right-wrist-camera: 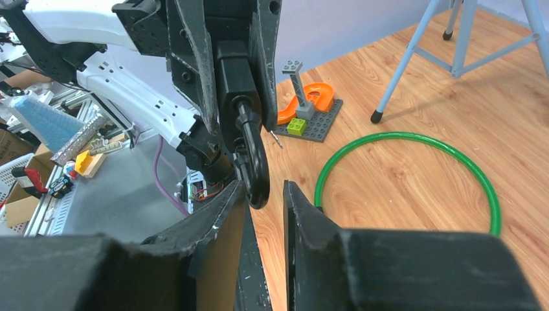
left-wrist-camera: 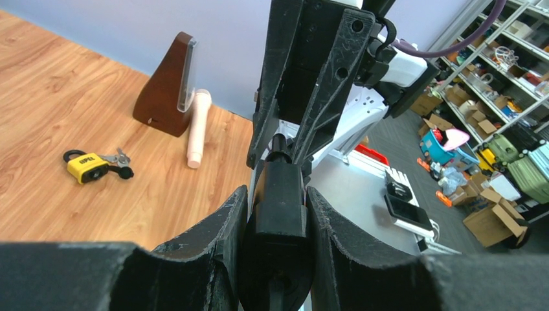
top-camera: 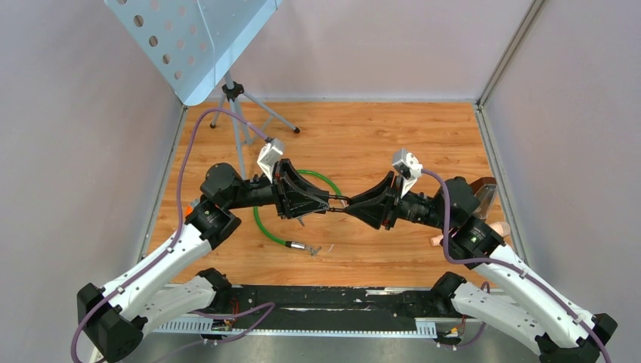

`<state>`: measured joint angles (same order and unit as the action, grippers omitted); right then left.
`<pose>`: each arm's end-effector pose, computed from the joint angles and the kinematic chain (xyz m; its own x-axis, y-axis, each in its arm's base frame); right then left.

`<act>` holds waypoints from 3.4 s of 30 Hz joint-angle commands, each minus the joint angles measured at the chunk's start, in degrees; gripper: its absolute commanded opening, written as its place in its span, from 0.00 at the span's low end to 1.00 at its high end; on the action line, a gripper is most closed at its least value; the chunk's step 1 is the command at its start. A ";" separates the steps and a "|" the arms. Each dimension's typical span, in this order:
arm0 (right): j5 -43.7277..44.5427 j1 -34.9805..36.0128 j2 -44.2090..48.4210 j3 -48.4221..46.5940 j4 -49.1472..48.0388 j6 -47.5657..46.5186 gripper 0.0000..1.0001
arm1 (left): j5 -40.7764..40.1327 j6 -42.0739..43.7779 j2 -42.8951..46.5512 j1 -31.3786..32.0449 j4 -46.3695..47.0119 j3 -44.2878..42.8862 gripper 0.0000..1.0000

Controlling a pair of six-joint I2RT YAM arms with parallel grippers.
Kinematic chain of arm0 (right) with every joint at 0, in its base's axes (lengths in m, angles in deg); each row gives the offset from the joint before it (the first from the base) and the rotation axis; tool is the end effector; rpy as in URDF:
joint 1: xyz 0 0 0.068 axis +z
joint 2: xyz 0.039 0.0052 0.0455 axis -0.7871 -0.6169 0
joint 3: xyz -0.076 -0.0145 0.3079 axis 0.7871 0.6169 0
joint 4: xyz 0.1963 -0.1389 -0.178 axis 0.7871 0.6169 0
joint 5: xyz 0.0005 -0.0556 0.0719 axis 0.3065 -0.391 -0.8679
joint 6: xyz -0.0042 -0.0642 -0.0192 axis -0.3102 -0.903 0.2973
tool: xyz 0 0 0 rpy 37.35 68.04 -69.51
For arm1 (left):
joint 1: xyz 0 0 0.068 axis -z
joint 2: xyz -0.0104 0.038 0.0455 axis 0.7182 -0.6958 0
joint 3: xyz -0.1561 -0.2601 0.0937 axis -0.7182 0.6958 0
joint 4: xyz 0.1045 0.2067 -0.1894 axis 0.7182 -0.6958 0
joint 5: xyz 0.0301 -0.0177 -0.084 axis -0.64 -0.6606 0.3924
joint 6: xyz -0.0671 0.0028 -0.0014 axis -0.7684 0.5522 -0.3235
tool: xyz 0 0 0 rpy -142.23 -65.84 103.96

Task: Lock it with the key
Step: Lock the lock.

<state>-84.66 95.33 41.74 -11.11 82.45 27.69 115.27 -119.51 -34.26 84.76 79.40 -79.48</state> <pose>0.1182 0.1504 0.3962 -0.2767 0.0778 -0.9578 -0.9247 0.2498 0.2874 0.1534 -0.1730 0.4030 -0.4934 -0.1610 -0.8547 0.8660 0.0008 -0.5001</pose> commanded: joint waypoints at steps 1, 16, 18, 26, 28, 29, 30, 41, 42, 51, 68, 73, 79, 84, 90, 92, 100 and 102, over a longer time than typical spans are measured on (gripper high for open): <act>-1.57 0.09 -0.32 -2.49 -5.20 0.39 0.29 | 0.86 -0.99 1.85 -0.27 6.19 -0.93 0.00; -5.29 0.47 -5.80 -0.74 -14.30 3.70 0.00 | 2.19 -6.69 -0.46 -0.22 10.03 0.19 0.00; -4.20 0.76 -6.54 -0.80 -15.93 3.66 0.00 | 3.67 -8.65 -2.16 -0.24 10.05 0.11 0.00; -3.64 2.73 -10.39 -1.83 -22.91 7.87 0.00 | 3.05 -8.15 -3.90 -0.16 8.22 1.83 0.00; -3.26 3.76 -11.48 -1.75 -24.07 8.07 0.00 | 3.27 -9.16 -4.66 -0.10 9.40 1.75 0.00; -2.75 4.37 -12.01 -1.78 -24.36 7.99 0.00 | 3.31 -9.38 -4.84 -0.10 9.73 1.73 0.00; -2.19 4.99 -12.58 -1.91 -24.50 7.80 0.00 | 3.34 -9.72 -5.32 0.02 10.33 1.63 0.00; -0.65 9.44 -17.64 -3.58 -29.55 8.51 0.00 | 2.10 -2.99 -8.20 1.39 -1.16 -1.63 0.00; -0.78 9.69 -18.32 -3.91 -29.73 8.58 0.00 | 1.98 -2.32 -8.27 1.44 -2.34 -2.14 0.00; -1.13 11.25 -20.52 -4.71 -30.84 9.25 0.00 | 1.42 -2.14 -8.92 1.49 -2.51 -2.44 0.00; 34.23 10.11 -5.05 2.79 -15.35 17.07 0.23 | -17.70 -6.46 1.41 1.25 -6.90 -0.91 0.00; 36.23 10.09 -2.07 5.51 -18.99 22.27 0.63 | -22.99 -13.07 2.18 1.30 -3.68 0.57 0.00; 37.34 10.07 -1.95 8.14 -24.01 28.35 0.77 | -25.25 -19.01 1.98 1.23 1.55 1.63 0.00; 38.35 10.02 -4.04 7.95 -24.44 31.78 0.75 | -27.62 -27.69 2.07 1.23 5.24 3.00 0.00; 38.16 10.02 -7.16 5.97 -24.27 35.12 0.63 | -25.84 -37.74 0.03 1.23 14.08 5.69 0.00; 38.16 10.02 -8.10 5.55 -24.54 36.20 0.57 | -25.08 -39.71 -0.79 1.23 18.11 6.53 0.00; 38.01 10.07 -10.36 5.99 -29.17 37.12 0.07 | -23.83 -38.59 -1.10 1.23 19.47 6.40 0.12; 38.30 10.02 -10.35 5.95 -28.97 37.90 0.00 | -24.00 -37.64 -0.42 1.24 18.39 6.26 0.21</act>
<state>-46.15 104.99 31.86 -3.31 56.88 64.67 90.14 -156.67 -36.67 85.59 90.61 -71.24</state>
